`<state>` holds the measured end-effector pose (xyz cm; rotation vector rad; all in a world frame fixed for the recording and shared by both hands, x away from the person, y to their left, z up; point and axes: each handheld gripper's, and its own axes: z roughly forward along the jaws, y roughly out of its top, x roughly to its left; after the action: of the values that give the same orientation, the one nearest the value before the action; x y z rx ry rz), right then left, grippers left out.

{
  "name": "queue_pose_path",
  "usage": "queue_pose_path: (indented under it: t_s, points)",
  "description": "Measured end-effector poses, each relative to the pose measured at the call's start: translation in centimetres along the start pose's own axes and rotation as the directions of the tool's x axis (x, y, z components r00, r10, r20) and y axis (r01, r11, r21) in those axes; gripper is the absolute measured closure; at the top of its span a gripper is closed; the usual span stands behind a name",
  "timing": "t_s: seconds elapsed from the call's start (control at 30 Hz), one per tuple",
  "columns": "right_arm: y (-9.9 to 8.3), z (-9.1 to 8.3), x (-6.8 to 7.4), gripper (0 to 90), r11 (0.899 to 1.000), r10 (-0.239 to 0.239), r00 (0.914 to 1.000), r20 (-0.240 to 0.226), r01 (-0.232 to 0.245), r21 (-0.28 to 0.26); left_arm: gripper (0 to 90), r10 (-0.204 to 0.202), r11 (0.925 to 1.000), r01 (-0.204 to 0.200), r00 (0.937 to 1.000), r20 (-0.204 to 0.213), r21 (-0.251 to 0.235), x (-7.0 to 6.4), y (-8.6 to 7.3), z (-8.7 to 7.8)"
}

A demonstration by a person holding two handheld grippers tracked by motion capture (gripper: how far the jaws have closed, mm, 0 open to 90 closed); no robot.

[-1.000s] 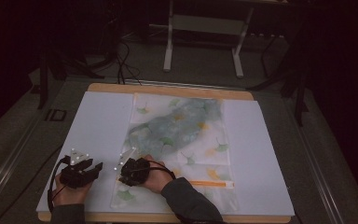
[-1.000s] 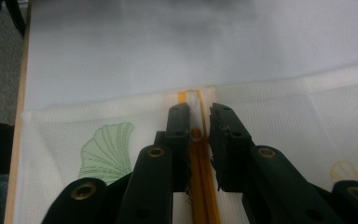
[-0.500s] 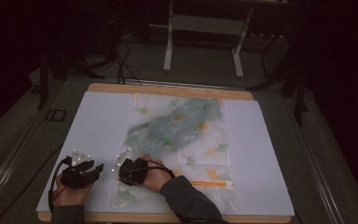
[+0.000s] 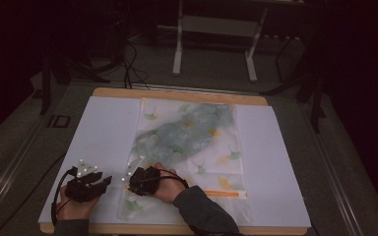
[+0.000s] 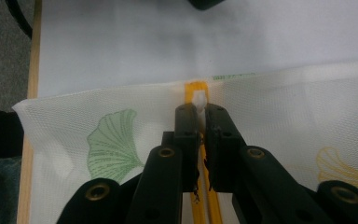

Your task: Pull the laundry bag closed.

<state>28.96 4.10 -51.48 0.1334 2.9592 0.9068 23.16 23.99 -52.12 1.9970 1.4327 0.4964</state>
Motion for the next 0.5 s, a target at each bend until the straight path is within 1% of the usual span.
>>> queue_pose_path:
  t_s: [0.23,0.33,0.5]
  points:
    - [-0.2,-0.1,0.1,84.3,1.000,-0.001,1.0000,0.001,0.001,-0.003,58.9,0.026,0.9994,-0.027,0.9989,0.040,0.021,-0.8,0.0,-0.3]
    - [-0.3,0.0,0.2,84.4,1.000,-0.001,1.0000,0.005,0.001,-0.004,58.9,0.036,0.9990,-0.038,0.9980,0.052,0.024,-1.2,-0.1,-0.5]
    - [-0.4,0.1,0.3,84.5,1.000,0.001,1.0000,0.002,-0.001,-0.003,58.9,0.043,0.9987,-0.045,0.9956,0.084,0.023,-1.9,-0.1,-0.8]
